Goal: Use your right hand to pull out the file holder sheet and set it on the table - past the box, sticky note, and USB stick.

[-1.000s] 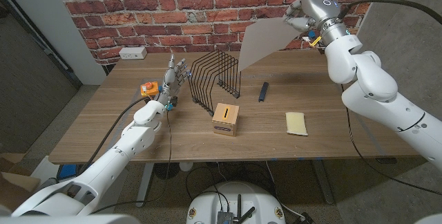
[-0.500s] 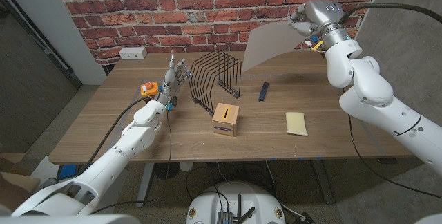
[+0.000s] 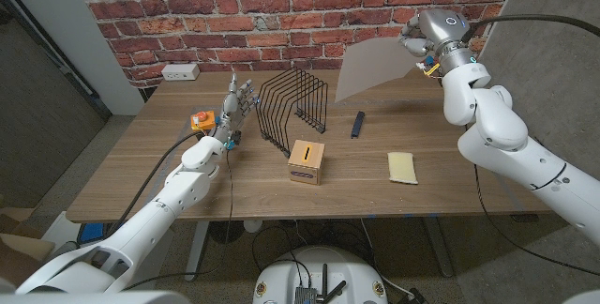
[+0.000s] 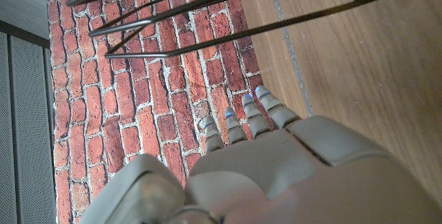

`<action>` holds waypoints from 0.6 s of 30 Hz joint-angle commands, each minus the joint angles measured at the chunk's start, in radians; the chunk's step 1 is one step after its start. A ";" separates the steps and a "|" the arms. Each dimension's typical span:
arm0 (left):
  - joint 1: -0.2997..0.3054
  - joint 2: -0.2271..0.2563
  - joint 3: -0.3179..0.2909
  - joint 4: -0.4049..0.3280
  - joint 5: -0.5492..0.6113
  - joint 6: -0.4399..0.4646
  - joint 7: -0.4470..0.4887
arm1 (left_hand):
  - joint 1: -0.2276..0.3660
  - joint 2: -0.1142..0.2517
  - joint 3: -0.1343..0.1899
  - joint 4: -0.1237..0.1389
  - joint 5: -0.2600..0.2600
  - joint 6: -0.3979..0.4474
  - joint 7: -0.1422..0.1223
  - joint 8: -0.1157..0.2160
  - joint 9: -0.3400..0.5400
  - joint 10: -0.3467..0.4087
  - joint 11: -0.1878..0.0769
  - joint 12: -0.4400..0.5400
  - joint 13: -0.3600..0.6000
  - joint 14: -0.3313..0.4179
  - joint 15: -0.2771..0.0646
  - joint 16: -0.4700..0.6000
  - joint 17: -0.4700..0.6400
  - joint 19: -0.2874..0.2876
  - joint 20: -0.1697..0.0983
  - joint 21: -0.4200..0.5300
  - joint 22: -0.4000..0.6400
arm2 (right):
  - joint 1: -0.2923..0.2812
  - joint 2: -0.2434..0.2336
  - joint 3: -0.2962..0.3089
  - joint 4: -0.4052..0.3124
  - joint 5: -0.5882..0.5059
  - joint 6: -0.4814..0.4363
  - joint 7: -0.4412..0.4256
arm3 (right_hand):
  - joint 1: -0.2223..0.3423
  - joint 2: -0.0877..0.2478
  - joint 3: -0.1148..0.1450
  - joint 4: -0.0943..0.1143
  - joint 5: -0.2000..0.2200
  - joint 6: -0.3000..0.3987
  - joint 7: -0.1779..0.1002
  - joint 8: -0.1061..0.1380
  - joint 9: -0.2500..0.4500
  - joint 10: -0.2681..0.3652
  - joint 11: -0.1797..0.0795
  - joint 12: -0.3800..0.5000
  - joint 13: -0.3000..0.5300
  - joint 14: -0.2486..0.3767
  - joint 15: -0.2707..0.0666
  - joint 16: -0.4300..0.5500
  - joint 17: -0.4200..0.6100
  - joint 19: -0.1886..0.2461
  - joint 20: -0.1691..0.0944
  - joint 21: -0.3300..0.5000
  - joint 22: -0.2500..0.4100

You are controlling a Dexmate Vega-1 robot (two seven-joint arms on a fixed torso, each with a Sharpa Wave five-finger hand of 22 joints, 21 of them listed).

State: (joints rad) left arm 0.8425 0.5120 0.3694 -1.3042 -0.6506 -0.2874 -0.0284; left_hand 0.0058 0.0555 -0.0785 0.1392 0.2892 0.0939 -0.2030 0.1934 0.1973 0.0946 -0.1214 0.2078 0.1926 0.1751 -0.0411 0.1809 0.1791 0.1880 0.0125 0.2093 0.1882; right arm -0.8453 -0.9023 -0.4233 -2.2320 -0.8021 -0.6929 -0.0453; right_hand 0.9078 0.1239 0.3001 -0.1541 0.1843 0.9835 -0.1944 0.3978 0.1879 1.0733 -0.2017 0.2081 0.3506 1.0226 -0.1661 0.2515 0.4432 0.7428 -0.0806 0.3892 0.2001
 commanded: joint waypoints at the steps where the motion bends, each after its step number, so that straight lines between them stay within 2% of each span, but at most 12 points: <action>1: 0.000 0.000 0.000 0.000 0.000 0.000 0.000 | -0.002 0.011 0.000 0.006 0.007 0.004 -0.006 0.007 0.002 0.000 -0.007 0.006 0.005 0.007 -0.004 0.006 0.003 0.006 0.002 0.008 0.006 | 0.001 0.006 -0.015 0.048 0.018 -0.013 -0.026 | -0.006 0.002 0.008 -0.001 -0.005 0.005 0.002 -0.005 0.004 0.005 -0.003 -0.001 0.003 0.004 -0.066 0.001 0.003 -0.006 -0.130 0.007 0.001; 18: -0.001 0.000 0.000 0.001 0.000 -0.001 0.000 | -0.002 0.011 0.000 0.006 0.007 0.002 -0.005 0.007 0.002 0.001 -0.009 0.006 0.005 0.006 -0.003 0.006 0.003 0.006 0.002 0.009 0.006 | 0.048 0.041 -0.090 0.155 0.022 -0.035 -0.066 | -0.003 0.002 0.012 -0.003 -0.006 0.007 0.000 -0.006 0.004 0.008 -0.002 0.000 0.003 0.006 -0.065 0.002 0.006 -0.005 -0.130 0.010 0.001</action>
State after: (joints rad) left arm 0.8420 0.5119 0.3693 -1.3040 -0.6505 -0.2876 -0.0285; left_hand 0.0058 0.0555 -0.0785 0.1393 0.2892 0.0940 -0.2030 0.1934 0.1974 0.0945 -0.1214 0.2078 0.1926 0.1751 -0.0411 0.1809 0.1791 0.1880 0.0125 0.2092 0.1882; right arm -0.8248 -0.8822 -0.4656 -2.1384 -0.7758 -0.7067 -0.0881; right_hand 0.9080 0.1238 0.3041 -0.1582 0.1843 0.9818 -0.1960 0.3901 0.1892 1.0733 -0.2017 0.2081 0.3504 1.0226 -0.1661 0.2516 0.4478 0.7428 -0.0805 0.3892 0.2002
